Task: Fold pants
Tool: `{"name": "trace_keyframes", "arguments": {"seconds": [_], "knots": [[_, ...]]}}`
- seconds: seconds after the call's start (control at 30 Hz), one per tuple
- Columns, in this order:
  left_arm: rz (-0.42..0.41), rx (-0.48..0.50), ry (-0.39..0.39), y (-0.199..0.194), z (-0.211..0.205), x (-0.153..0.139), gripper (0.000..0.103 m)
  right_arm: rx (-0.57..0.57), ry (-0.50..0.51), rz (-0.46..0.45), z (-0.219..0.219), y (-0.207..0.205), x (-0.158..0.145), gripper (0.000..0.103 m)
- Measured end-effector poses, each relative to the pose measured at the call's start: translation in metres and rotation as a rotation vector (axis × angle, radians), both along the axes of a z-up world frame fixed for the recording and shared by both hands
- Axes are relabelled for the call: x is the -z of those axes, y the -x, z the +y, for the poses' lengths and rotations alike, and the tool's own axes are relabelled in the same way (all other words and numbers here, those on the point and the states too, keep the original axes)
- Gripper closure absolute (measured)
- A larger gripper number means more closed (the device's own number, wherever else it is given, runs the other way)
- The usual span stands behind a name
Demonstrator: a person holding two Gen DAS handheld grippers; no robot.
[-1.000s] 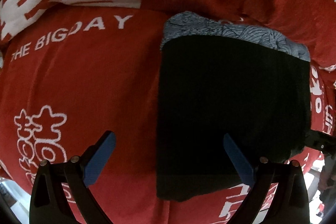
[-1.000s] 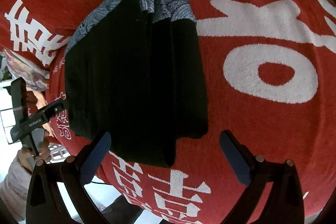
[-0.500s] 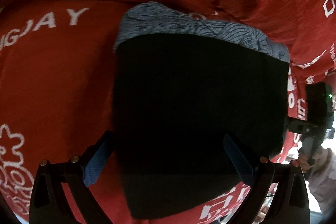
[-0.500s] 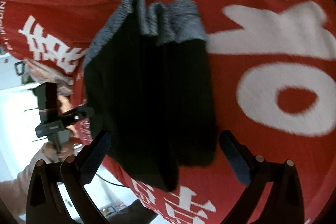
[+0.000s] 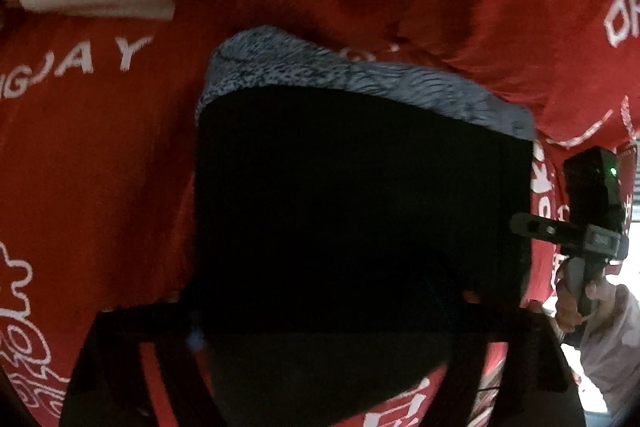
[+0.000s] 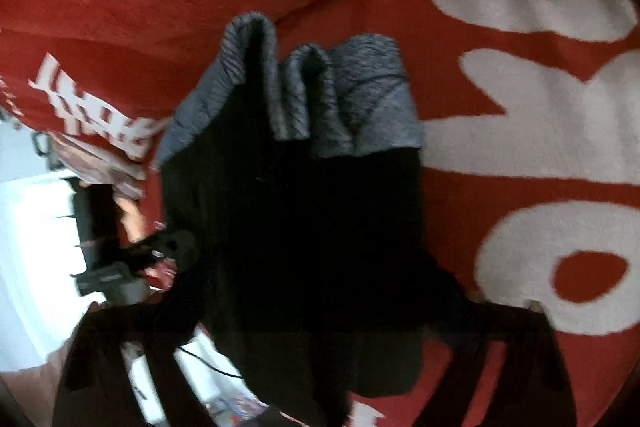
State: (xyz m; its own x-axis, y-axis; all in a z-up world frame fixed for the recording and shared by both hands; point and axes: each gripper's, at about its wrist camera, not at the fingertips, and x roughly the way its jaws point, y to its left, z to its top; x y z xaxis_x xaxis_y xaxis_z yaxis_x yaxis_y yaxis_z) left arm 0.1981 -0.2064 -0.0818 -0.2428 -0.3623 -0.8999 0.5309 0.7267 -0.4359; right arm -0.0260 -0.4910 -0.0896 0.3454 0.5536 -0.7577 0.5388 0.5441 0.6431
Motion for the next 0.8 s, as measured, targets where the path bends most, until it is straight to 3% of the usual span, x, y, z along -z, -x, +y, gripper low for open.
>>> {"name": "trace_keyframes", "arguments": {"seconds": [0.13,0.4,0.57,0.67,0.7,0.73,0.77,0.8], "knots": [[-0.061,0.043,0.009,0.010,0.003,-0.026,0.043,0.034,-0.040,-0.046,-0.005,0.012,-0.010,0.049],[-0.094,0.075,0.021,0.049,0.030,-0.076,0.043,0.049,-0.152,-0.103,0.023,0.051,-0.047,0.050],[-0.071,0.067,-0.013,0.102,0.027,-0.074,0.043,0.070,-0.188,-0.097,0.048,0.095,-0.054,0.050],[-0.109,0.078,-0.116,0.123,0.032,-0.053,0.042,0.060,-0.146,-0.037,0.059,0.110,-0.040,0.050],[-0.124,0.078,-0.165,0.126,0.036,-0.042,0.036,0.048,-0.119,0.000,0.062,0.112,-0.032,0.050],[-0.148,0.065,-0.202,0.129,0.042,-0.036,0.022,0.028,-0.084,0.034,0.064,0.115,-0.026,0.050],[-0.171,0.044,-0.224,0.131,0.046,-0.034,0.018,0.005,-0.045,0.055,0.067,0.114,-0.024,0.049],[-0.177,0.015,-0.253,0.131,0.050,-0.033,0.017,-0.014,0.009,0.084,0.069,0.114,-0.024,0.040]]}}
